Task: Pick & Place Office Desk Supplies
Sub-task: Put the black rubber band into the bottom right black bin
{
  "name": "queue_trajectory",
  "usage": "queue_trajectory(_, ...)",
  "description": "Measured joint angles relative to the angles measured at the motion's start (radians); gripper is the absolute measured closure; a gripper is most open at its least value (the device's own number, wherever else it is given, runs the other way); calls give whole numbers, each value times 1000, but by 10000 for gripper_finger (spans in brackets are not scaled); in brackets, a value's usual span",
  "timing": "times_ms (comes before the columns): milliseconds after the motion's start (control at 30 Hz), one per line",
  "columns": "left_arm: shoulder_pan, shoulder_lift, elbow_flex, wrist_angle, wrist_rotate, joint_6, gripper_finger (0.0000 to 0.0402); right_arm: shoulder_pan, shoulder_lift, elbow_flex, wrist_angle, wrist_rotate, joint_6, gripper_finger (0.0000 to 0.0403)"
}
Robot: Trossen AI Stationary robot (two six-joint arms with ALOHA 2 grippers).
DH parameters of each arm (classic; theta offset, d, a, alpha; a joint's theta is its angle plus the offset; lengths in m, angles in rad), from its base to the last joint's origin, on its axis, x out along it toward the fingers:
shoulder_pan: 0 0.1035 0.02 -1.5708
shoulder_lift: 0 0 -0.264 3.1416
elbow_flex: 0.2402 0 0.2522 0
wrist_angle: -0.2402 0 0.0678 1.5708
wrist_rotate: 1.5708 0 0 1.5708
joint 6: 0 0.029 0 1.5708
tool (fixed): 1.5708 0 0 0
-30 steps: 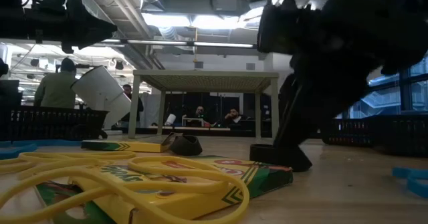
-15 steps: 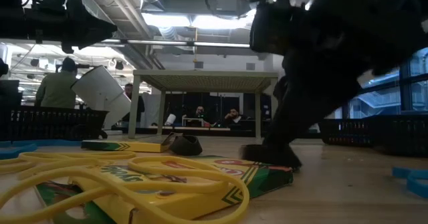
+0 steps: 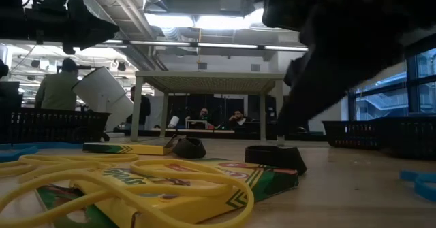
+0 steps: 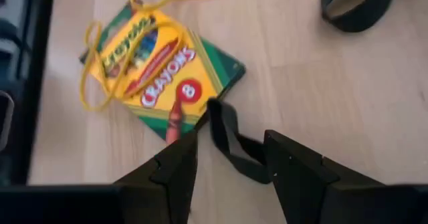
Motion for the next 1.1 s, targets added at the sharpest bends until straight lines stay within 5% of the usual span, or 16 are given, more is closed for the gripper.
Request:
queue_trajectory(567,0,0,0,0,0,0,215,13,86,4,28,48,13,231)
queue_trajectory(733,0,0,0,0,0,0,217,12,90,1,57,59,-9,275)
queue_trajectory(967,0,0,0,0,0,0,215,12,92,0,63,83,-3,387)
queue_trajectory(1100,0,0,0,0,0,0,216,12,93,5,51,118,46,387)
